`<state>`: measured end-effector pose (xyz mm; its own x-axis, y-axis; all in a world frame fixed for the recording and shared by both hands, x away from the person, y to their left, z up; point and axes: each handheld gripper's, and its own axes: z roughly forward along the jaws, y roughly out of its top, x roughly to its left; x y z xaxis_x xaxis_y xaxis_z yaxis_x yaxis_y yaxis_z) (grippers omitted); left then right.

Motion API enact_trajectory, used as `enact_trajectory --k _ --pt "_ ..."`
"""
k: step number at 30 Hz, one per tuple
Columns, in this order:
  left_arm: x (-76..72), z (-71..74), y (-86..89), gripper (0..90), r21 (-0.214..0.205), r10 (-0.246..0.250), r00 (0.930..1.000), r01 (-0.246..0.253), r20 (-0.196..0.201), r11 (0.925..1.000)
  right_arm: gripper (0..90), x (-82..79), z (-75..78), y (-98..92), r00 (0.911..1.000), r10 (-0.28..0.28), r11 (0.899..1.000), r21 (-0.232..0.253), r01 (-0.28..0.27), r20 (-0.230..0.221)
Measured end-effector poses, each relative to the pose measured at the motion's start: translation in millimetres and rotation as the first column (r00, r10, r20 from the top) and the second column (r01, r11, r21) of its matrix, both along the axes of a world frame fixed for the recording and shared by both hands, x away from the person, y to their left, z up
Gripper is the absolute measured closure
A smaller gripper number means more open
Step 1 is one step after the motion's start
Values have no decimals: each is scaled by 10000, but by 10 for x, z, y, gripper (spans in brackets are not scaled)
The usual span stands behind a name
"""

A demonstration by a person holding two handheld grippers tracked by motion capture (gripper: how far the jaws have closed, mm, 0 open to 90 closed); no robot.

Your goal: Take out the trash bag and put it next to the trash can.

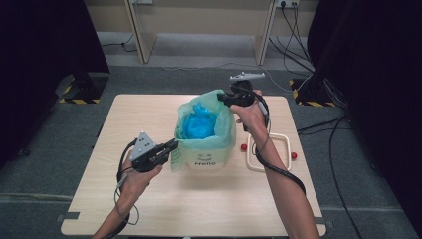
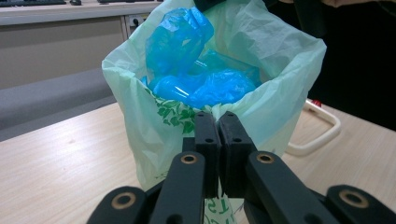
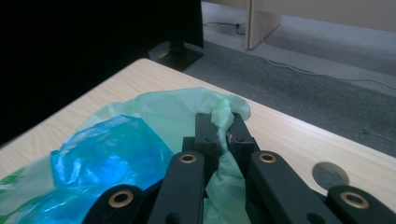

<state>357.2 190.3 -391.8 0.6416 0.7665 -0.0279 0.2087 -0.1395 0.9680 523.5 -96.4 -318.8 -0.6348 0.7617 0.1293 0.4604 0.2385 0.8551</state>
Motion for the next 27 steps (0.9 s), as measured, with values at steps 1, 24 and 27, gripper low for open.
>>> enact_trajectory --k 1,24,27 --pt "1 25 16 872 -97 -8 10000 8 -1 10000 867 -2 28 12 10000 65 10000 65 -65 20" --pt "-28 548 574 869 -460 411 9985 -395 352 9982 867 -77 783 585 9900 1077 9927 441 -1121 916" --pt "-42 563 660 867 -592 526 9981 -506 328 9970 867 -74 840 672 9885 1151 9915 501 -1205 983"
